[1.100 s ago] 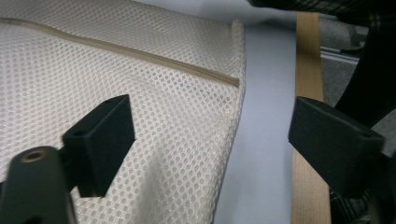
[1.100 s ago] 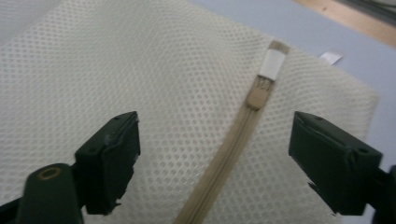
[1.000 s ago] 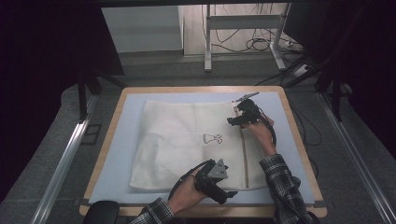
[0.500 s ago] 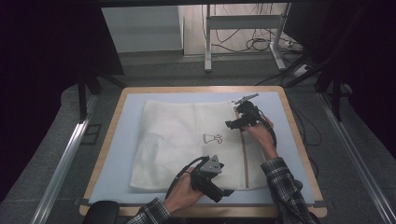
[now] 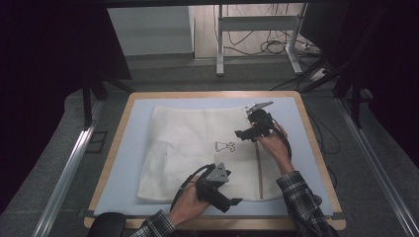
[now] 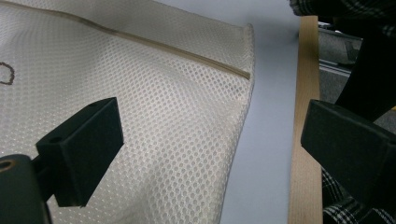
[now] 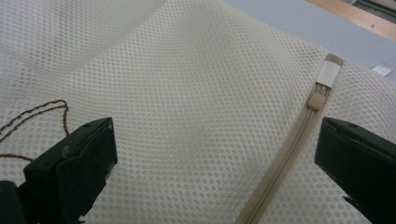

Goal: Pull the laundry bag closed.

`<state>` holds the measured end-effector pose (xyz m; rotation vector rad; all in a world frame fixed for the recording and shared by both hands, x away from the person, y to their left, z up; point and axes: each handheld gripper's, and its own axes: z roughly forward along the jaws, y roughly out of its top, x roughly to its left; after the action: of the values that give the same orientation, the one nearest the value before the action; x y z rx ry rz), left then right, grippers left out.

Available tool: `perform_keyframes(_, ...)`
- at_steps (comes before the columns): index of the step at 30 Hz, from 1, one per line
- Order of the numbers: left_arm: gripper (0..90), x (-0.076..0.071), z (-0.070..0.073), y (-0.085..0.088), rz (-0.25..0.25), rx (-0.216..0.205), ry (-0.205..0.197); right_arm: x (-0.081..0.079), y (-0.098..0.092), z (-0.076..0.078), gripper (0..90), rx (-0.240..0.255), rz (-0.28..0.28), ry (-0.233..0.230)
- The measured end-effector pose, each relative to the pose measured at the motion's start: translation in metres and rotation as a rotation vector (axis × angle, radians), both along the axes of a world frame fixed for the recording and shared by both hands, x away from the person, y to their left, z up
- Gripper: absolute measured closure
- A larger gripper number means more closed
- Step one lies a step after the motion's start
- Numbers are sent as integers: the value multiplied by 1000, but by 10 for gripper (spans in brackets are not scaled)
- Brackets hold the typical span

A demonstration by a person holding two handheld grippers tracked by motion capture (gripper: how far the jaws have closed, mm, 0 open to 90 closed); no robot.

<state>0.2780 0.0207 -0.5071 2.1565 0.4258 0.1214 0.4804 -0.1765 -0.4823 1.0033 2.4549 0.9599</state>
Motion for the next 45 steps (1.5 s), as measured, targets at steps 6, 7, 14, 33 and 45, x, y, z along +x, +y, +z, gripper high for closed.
perform_keyframes(6,53,-4,-2,2,3,27,-9,-8,0,2,0,6,5,1)
perform_keyframes(7,53,-5,-3,2,9,25,-9,-10,0,2,0,6,8,0)
perform_keyframes(14,53,-5,-4,9,19,35,-6,-18,1,3,0,13,17,16)
perform_keyframes(33,53,-9,-5,26,56,47,-4,-41,2,0,0,7,43,-3)
perform_keyframes(45,53,-13,-3,39,77,53,-12,-62,-5,8,0,23,50,-38)
